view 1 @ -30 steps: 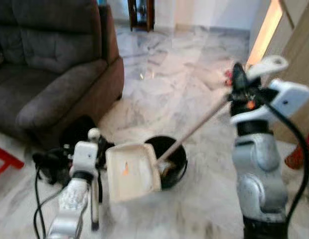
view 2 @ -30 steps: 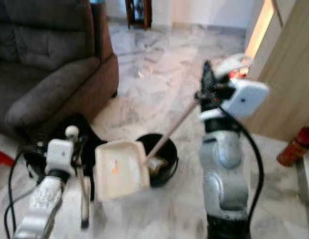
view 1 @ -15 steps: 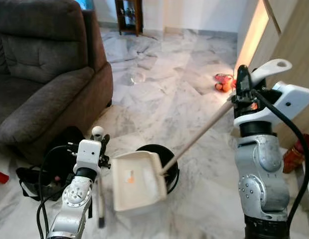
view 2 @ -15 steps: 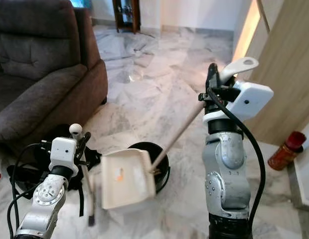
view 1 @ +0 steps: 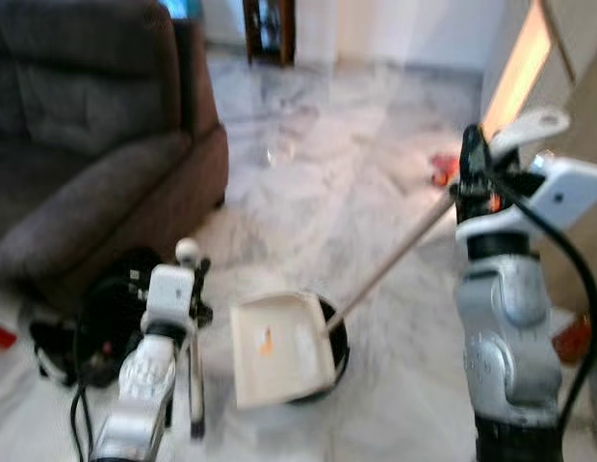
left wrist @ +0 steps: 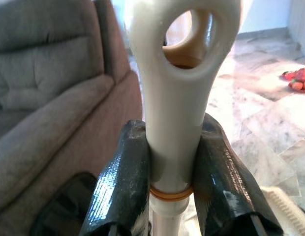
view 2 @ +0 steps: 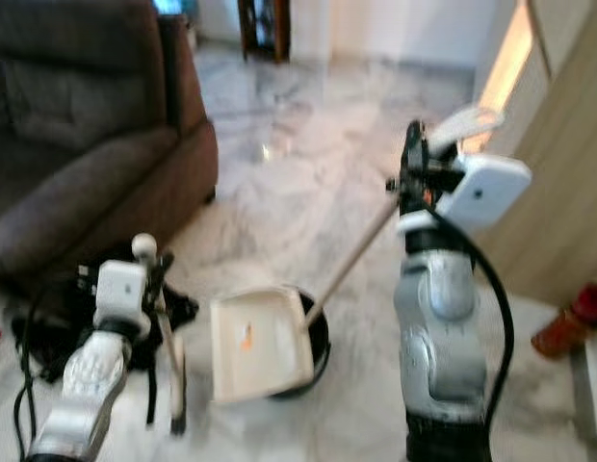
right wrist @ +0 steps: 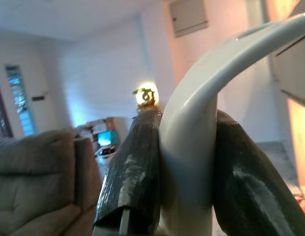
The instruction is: Sweep floor
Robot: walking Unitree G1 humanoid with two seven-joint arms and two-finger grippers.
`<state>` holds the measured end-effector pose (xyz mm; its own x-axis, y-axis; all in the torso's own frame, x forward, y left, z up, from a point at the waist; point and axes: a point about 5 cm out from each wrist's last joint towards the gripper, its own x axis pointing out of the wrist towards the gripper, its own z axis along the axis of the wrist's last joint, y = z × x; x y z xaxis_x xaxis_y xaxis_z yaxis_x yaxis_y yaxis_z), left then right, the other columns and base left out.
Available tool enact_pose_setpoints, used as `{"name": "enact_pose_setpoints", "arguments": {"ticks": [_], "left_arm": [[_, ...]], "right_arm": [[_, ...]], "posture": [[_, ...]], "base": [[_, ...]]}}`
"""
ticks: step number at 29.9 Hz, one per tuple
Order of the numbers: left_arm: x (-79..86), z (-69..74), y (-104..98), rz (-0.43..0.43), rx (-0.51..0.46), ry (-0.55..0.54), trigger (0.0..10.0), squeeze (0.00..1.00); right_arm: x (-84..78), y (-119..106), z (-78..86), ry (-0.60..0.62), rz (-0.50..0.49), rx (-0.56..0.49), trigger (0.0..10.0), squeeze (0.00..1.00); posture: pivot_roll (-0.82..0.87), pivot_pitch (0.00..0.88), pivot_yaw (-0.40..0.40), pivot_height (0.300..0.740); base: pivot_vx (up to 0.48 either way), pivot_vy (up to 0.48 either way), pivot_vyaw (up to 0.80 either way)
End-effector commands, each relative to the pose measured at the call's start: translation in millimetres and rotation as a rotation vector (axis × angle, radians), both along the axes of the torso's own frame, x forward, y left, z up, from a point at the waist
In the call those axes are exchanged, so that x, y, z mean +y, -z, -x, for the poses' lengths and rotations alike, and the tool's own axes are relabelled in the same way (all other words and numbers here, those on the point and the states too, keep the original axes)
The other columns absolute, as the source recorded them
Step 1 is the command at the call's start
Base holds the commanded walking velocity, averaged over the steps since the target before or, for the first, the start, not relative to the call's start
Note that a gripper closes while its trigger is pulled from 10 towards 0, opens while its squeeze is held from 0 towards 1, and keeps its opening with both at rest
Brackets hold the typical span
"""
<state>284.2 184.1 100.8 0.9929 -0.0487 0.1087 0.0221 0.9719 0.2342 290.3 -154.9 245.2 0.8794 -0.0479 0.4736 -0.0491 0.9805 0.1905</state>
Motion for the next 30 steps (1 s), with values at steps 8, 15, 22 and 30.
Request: {"name": "enact_pose_setpoints", "arguments": {"ticks": [8,15,22,30], "left_arm": [[1.9,-1.2,-9.0,-0.022,-0.052,-0.006,10.0,0.0],[1.4,-1.3,-9.0,-0.022,-0.054,-0.001,10.0,0.0],[0.0,-2.7,-10.4,-0.018,-0.063,0.001,10.0,0.0],[-4.2,-1.8,-8.6,-0.003,-0.067,0.012,10.0,0.0]], "right_arm": [[2.0,-9.3,1.9,-0.019,-0.028,-0.044,10.0,0.0],[2.8,-9.8,2.0,-0.022,-0.028,-0.046,10.0,0.0],[4.7,-11.3,0.7,-0.04,-0.027,-0.048,10.0,0.0],[6.9,-13.8,-0.6,-0.056,-0.01,-0.051,10.0,0.0]], "posture": [[0.15,0.033,0.014,0.74],[0.15,0.024,0.015,0.74],[0.15,0.025,0.011,0.74],[0.15,0.037,0.0,0.74]], "base": [[0.3,0.0,0.0],[0.3,0.0,0.0],[0.288,0.0,0.0],[0.03,0.0,0.0]]}}
